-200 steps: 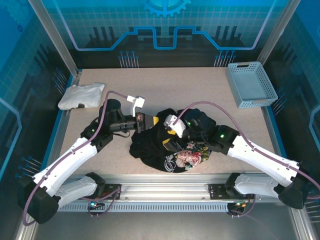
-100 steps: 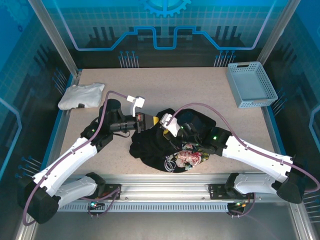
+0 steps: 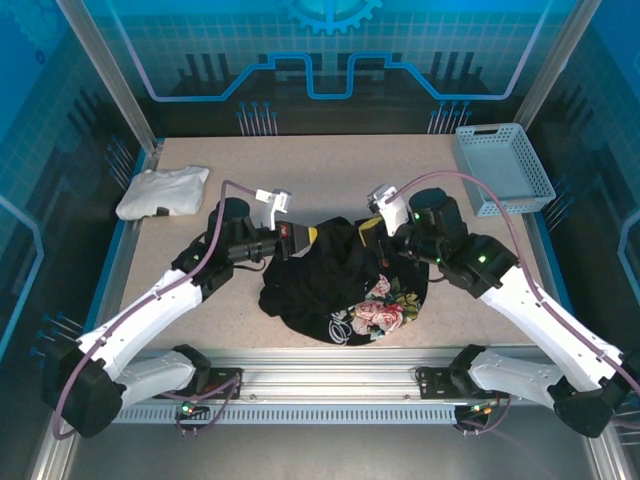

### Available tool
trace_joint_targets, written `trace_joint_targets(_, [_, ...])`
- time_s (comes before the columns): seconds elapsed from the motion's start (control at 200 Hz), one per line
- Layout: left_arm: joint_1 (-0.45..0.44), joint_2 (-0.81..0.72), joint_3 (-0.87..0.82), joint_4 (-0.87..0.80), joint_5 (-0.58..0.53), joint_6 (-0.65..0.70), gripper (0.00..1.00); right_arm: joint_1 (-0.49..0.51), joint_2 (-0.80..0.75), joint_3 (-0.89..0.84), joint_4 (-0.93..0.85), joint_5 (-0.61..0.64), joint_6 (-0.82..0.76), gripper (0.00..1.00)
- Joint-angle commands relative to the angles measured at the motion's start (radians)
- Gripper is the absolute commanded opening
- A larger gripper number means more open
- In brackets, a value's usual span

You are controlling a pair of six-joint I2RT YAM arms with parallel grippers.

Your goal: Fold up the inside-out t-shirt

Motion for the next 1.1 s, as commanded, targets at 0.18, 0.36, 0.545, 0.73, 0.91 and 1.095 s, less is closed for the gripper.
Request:
trace_joint_targets(0.18, [-0.074, -0.189, -0.245, 0.189, -0.144, 0.235, 0.28, -0.034, 0.12, 0.165, -0.14, -0.074, 0.06, 0.0])
trace_joint_targets(0.36, [-0.142, -0.175, -0.362, 0.341, -0.23, 0.485, 0.43, -0.051, 0.156, 0.208, -0.167, -0.116, 0.065, 0.0])
trace_joint_targets(0.545, [-0.189, -0.126, -0.399, 0.422, -0.228, 0.696, 0.44, -0.06, 0.174, 0.22, -0.17, -0.134, 0.059, 0.0])
trace_joint_targets(0.73, [-0.244, -0.125, -0.421, 0.437, -0.176, 0.808, 0.37, -0.07, 0.177, 0.212, -0.163, -0.144, 0.057, 0.0])
trace_joint_targets(0.91, [-0.328, -0.123, -0.432, 0.441, -0.283, 0.969, 0.34, -0.076, 0.18, 0.207, -0.157, -0.156, 0.058, 0.0])
trace_joint_targets(1.095, [-0.386, -0.081, -0.424, 0.484, -0.439, 1.106, 0.42, -0.08, 0.185, 0.195, -0.147, -0.176, 0.058, 0.0])
